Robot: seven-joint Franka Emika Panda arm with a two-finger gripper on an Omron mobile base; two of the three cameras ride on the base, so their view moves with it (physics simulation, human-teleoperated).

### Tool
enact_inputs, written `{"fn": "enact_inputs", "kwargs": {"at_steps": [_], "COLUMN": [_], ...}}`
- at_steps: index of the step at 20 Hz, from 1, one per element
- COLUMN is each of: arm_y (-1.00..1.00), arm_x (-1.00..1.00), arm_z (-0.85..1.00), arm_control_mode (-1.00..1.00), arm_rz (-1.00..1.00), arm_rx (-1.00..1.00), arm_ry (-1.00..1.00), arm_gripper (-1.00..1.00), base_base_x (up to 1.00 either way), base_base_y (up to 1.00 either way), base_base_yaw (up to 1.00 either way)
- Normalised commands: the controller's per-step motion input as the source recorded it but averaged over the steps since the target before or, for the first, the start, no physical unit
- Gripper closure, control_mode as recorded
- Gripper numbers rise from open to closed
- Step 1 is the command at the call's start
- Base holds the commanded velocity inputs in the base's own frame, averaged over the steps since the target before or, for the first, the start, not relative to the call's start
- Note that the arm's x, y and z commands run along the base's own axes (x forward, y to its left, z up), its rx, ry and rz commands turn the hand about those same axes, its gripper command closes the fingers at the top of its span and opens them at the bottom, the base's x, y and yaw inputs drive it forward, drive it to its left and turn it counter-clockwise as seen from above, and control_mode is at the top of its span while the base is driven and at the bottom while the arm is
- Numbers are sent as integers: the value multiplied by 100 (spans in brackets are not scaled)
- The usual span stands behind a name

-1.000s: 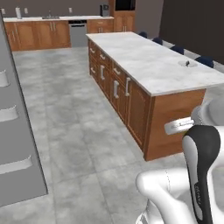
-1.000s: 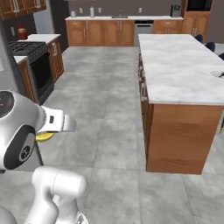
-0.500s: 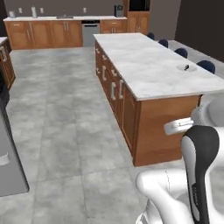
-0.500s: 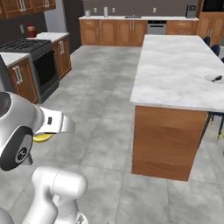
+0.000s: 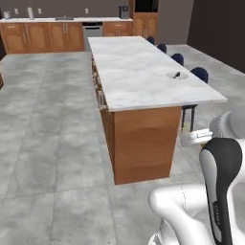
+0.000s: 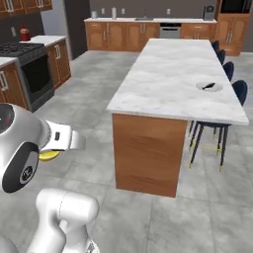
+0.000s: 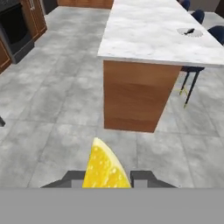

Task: Take the lemon wedge from the fridge and place it on the plate with fish on the dining counter.

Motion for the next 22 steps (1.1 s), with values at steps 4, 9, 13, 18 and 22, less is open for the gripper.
{"fn": "enact_inputs", "kwargs": {"at_steps": [4, 9, 13, 18, 22], "arm_y": [0, 0, 0, 0, 0], "arm_x": [0, 0, 0, 0, 0], "arm_z": [0, 0, 0, 0, 0], "arm_control_mode": [100, 100, 100, 100, 100], "arm_rz": [0, 0, 0, 0, 0], "arm_rx": [0, 0, 0, 0, 0], "arm_ry": [0, 0, 0, 0, 0], "arm_gripper": [100, 100, 100, 100, 100], "base_base_x": [-1, 9, 65, 94, 100], "base_base_y": [-100, -100, -100, -100, -100], "base_base_yaw": [0, 0, 0, 0, 0]}}
